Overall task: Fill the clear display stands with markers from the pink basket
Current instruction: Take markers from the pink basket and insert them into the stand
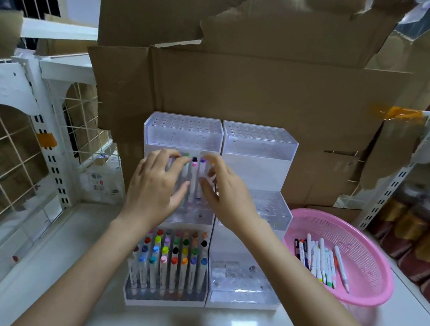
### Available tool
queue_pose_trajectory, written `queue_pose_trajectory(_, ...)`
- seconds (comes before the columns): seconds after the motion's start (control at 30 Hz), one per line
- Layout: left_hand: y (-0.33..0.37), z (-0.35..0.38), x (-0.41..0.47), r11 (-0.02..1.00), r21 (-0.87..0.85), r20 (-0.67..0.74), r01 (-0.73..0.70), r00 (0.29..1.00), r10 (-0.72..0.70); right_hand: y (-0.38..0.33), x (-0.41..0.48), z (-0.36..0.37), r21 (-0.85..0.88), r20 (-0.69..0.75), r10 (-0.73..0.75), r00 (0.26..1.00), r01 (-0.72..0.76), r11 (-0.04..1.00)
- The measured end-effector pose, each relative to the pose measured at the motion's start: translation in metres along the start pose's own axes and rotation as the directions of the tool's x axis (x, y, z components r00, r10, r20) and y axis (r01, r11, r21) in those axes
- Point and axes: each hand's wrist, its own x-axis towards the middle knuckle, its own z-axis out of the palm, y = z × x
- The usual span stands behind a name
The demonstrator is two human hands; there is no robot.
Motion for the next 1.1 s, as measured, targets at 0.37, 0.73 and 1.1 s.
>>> queue_pose_trajectory(0.37,0.129,0.041,0.02,0.98,-0.147,-0.006,-0.13,0.991,0.131,0.078,-0.071,-0.094,-0.35,-0.065,0.123,0.99,-0.138,0.926)
queue_pose_trajectory(0.73,0.268,0.117,0.025,0.911,-0.383,0.082,-0.154,0.976,0.2,0.167,-0.17,-0.155,-0.441,0.071,0.419,0.905,-0.348,0.827)
queue_pose_trajectory(1.1,0.301,0.193,0.009,0.932,-0.279,0.612,0.232,0.791,-0.014,0.217,-0.187,-0.151,-0.495,0.362,0.646,0.672,-0.449,0.744)
